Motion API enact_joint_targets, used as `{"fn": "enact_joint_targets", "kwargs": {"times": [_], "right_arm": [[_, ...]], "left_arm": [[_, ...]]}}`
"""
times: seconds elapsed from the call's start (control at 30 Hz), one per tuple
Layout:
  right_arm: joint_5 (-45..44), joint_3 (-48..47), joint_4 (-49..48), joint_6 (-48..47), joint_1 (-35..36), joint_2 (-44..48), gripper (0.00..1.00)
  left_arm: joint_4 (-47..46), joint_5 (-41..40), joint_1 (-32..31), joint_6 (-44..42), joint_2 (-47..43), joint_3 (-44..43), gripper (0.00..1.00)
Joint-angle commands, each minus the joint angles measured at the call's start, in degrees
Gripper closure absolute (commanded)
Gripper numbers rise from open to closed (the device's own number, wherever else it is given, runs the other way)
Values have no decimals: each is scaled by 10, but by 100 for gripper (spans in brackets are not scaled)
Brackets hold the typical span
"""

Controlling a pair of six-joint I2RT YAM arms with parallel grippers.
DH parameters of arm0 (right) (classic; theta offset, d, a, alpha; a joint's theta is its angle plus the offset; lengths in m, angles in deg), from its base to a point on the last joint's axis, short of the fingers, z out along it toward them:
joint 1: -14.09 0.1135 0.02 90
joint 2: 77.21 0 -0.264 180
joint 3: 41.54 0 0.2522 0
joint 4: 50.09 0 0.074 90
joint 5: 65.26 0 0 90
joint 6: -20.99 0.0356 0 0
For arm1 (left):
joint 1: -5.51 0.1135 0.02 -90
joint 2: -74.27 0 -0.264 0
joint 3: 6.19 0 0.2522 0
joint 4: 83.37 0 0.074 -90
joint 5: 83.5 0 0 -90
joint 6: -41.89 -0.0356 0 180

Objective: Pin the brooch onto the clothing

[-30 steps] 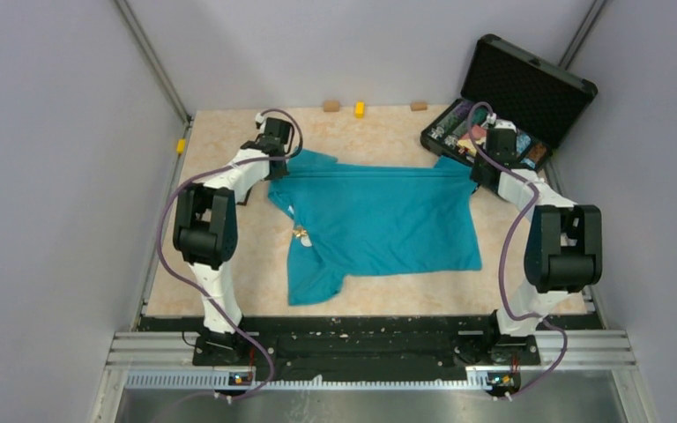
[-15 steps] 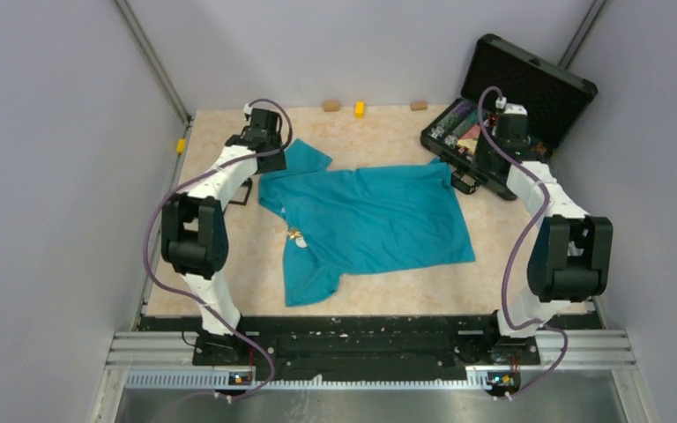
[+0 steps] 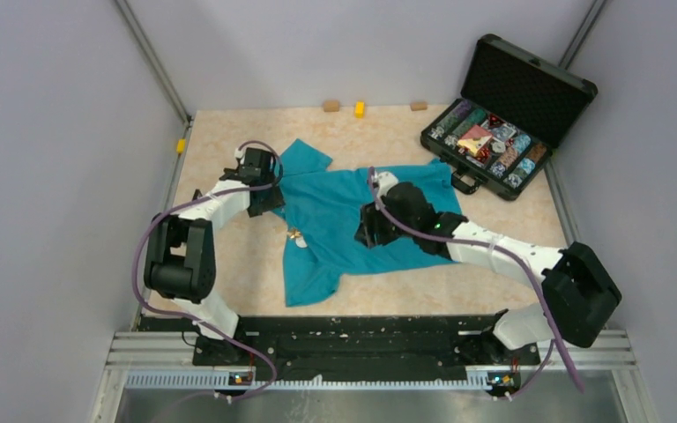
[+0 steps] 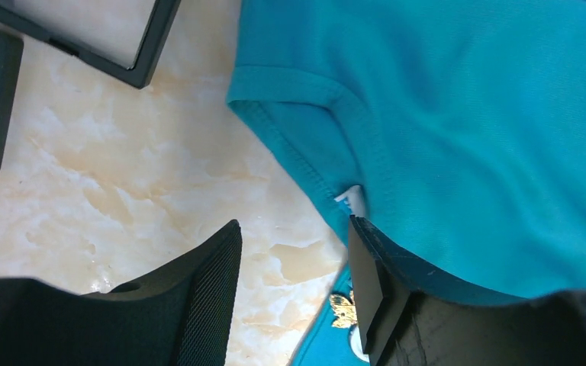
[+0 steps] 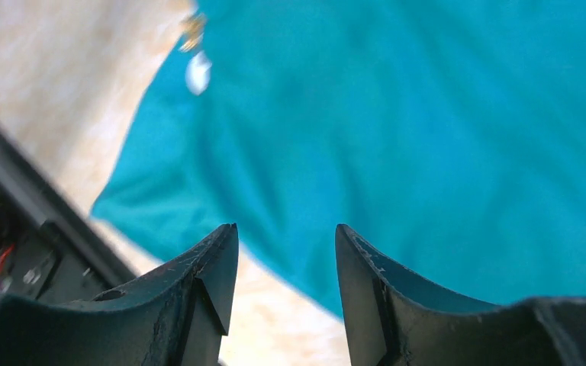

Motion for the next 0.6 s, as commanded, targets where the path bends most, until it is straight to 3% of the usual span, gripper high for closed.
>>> {"fn": "enact_joint_targets", "kwargs": {"times": [0.0,0.57], "right_arm": [[26,33,-94,81,86,14,49],[46,39,-146,189,181,-125,51]], "left_arm": [[-85,-13,15,33,-9,27,44],[-144,1,49,42,80,7,43]]}}
